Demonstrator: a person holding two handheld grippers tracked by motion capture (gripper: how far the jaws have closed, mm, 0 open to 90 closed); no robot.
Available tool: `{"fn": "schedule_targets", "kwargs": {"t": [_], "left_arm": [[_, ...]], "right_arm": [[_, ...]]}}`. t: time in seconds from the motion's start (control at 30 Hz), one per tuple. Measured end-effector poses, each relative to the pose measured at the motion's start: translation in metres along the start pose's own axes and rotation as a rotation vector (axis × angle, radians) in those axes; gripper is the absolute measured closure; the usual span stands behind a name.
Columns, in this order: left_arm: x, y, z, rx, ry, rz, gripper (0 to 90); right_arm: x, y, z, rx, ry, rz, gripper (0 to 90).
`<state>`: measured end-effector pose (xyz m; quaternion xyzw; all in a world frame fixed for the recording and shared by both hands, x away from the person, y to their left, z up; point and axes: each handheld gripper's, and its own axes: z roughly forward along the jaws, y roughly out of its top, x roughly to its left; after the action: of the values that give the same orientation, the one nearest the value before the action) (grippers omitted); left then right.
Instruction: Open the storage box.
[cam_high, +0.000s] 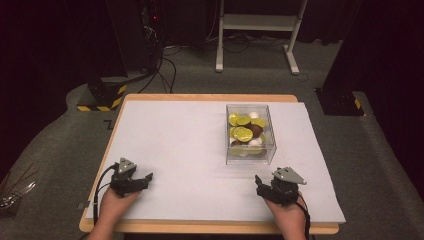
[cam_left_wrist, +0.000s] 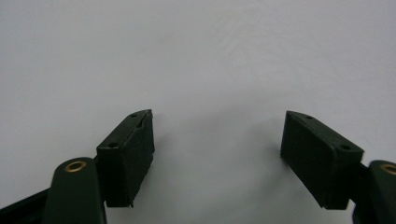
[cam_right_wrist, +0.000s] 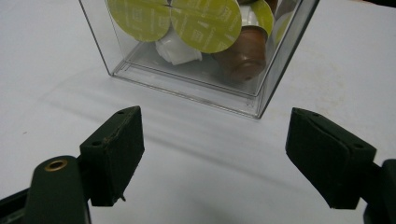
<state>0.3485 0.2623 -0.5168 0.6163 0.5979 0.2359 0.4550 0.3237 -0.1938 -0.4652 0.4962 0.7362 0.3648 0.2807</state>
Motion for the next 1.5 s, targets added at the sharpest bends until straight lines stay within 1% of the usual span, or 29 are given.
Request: {"fn": "schedule_targets", "kwargs": {"t": [0.03, 0.13, 0.27, 0.57, 0.63, 0.67, 0.7, 0.93, 0.97, 1.03, 1.17, 1.33, 1.5], "left_arm": [[0.000, 0.000, 0.000, -0.002, 0.000, 0.001, 25.7], [0.000, 0.000, 0.000, -0.001, -0.001, -0.002, 25.8], [0.000, 0.000, 0.000, -0.001, -0.001, -0.002, 25.8], [0.000, 0.000, 0.000, 0.000, -0.001, 0.000, 25.7], [0.000, 0.000, 0.000, -0.001, -0.001, 0.001, 25.7], [-0.001, 0.000, 0.000, -0.005, -0.001, -0.006, 25.7], [0.000, 0.000, 0.000, 0.000, -0.001, 0.000, 25.7], [0.000, 0.000, 0.000, -0.001, -0.001, 0.001, 25.6], [0.000, 0.000, 0.000, -0.004, -0.001, -0.005, 25.7], [0.000, 0.000, 0.000, -0.004, -0.001, -0.005, 25.6], [0.000, 0.000, 0.000, -0.005, -0.001, -0.006, 25.7], [0.000, 0.000, 0.000, 0.000, -0.002, 0.001, 25.6], [0.000, 0.000, 0.000, -0.004, -0.002, -0.005, 25.6]], "right_arm": [[0.002, 0.002, 0.002, -0.004, -0.007, -0.003, 19.2], [0.005, 0.003, 0.003, -0.006, -0.006, 0.006, 19.0], [0.012, 0.008, 0.007, -0.017, -0.006, 0.006, 18.2], [0.020, 0.017, 0.015, -0.027, -0.001, 0.013, 18.0], [0.021, 0.019, 0.016, -0.027, -0.004, 0.018, 17.6], [0.021, 0.020, 0.017, -0.028, -0.002, 0.021, 17.2], [0.021, 0.022, 0.019, -0.031, -0.003, 0.029, 17.1], [0.024, 0.028, 0.024, -0.030, -0.007, 0.048, 17.1], [0.024, 0.029, 0.024, -0.031, -0.007, 0.049, 17.1], [0.024, 0.033, 0.026, -0.034, -0.006, 0.063, 17.0], [0.024, 0.037, 0.029, -0.037, -0.012, 0.075, 17.0], [0.023, 0.040, 0.034, -0.035, -0.025, 0.085, 17.0], [0.025, 0.041, 0.037, -0.040, -0.030, 0.086, 17.4]]}}
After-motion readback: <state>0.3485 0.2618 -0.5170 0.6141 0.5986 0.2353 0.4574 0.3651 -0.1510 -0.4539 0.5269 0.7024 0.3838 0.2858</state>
